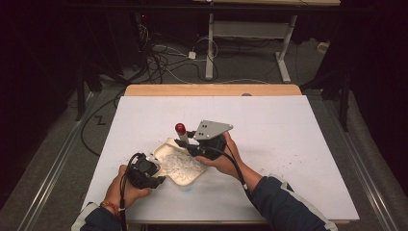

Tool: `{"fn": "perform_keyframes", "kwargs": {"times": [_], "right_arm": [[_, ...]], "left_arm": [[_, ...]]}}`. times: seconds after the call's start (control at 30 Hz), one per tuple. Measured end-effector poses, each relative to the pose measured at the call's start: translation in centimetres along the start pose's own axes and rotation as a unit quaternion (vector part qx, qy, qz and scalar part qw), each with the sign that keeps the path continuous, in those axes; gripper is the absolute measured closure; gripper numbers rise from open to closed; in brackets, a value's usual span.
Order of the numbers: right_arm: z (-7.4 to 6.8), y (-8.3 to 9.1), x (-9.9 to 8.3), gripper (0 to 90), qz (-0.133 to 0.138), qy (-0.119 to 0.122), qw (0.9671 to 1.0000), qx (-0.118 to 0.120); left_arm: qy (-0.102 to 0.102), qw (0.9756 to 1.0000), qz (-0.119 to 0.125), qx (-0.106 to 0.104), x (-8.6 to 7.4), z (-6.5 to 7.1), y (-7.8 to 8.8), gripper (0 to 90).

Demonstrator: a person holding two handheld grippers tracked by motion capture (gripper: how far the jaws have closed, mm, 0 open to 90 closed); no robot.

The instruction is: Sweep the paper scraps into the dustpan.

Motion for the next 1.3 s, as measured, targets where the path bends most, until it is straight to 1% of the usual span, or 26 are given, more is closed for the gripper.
{"fn": "perform_keyframes", "kwargs": {"times": [0.07, 0.13, 0.2, 0.27, 0.37, 0.47, 0.53, 0.63, 0.7, 0.73, 0.8, 0.9, 0.93, 1.03, 1.13, 1.2, 1.3], "right_arm": [[-0.6, 0.3, 0.3, 69.6, 0.001, -0.001, 0.9999, 0.011], [-1.1, 0.5, 0.6, 69.6, 0.000, -0.013, 0.9998, 0.016], [-1.5, 0.7, 1.0, 69.6, -0.006, -0.001, 0.9999, 0.011], [-1.5, 0.9, 1.2, 69.6, -0.006, 0.005, 1.0000, 0.000], [-1.1, 1.2, 1.7, 69.6, 0.007, -0.004, 1.0000, 0.003], [-0.5, 1.4, 2.2, 69.6, 0.017, -0.005, 0.9998, -0.006], [0.0, 1.6, 2.5, 69.6, 0.019, -0.008, 0.9997, -0.012], [0.6, 2.1, 2.9, 69.5, 0.030, -0.023, 0.9991, -0.016], [1.0, 2.5, 3.0, 69.5, 0.034, -0.042, 0.9984, -0.014], [1.1, 2.6, 3.1, 69.4, 0.035, -0.046, 0.9982, -0.013], [1.3, 3.0, 3.2, 69.5, 0.037, -0.043, 0.9982, -0.021], [1.6, 3.6, 3.1, 69.5, 0.033, -0.037, 0.9980, -0.039], [1.8, 3.8, 3.0, 69.5, 0.031, -0.038, 0.9978, -0.044], [2.0, 4.6, 2.5, 69.4, 0.023, -0.042, 0.9974, -0.054], [2.0, 5.2, 2.0, 69.4, 0.015, -0.037, 0.9974, -0.060], [2.2, 5.2, 1.5, 69.4, 0.005, -0.033, 0.9971, -0.068], [2.7, 4.6, 0.7, 69.5, -0.007, -0.026, 0.9960, -0.085]], "left_arm": [[-0.001, 1.0000, 0.000, 0.003, 0.0, 0.0, 0.0, 63.5], [-0.003, 1.0000, -0.001, 0.002, 0.0, 0.0, 0.0, 63.5], [-0.001, 1.0000, 0.001, 0.001, 0.0, 0.0, 0.0, 63.5], [-0.002, 1.0000, 0.001, 0.003, 0.0, 0.0, 0.0, 63.5], [-0.004, 1.0000, 0.000, 0.005, 0.0, 0.1, 0.0, 63.5], [-0.004, 1.0000, 0.001, 0.004, 0.0, 0.1, 0.0, 63.5], [-0.004, 1.0000, 0.002, 0.004, 0.0, 0.1, 0.0, 63.5], [-0.005, 1.0000, 0.001, 0.004, 0.0, 0.0, 0.0, 63.5], [-0.006, 1.0000, 0.000, 0.003, 0.0, 0.0, 0.0, 63.5], [-0.007, 1.0000, 0.000, 0.004, 0.0, 0.0, 0.0, 63.5], [-0.006, 1.0000, 0.000, 0.005, 0.0, 0.0, 0.0, 63.5], [-0.005, 1.0000, 0.001, 0.006, 0.0, 0.0, 0.0, 63.5], [-0.006, 1.0000, 0.001, 0.006, 0.0, 0.0, 0.0, 63.5], [-0.007, 1.0000, -0.001, 0.003, -0.1, 0.0, 0.0, 63.5], [-0.007, 1.0000, -0.001, 0.002, 0.0, 0.0, 0.0, 63.5], [-0.007, 1.0000, -0.001, 0.004, 0.0, 0.0, 0.0, 63.5], [-0.007, 1.0000, -0.002, 0.005, 0.0, 0.1, 0.0, 63.5]]}}
Point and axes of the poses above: each handheld gripper's, and its own axes: y roughly backward along the jaws, x roughly out of its top, z roughly to its right, the point moved 5 cm from there along -y, roughly forward along the jaws, and after that the axes turned 6 degrees about -x, right-handed, at the moved point
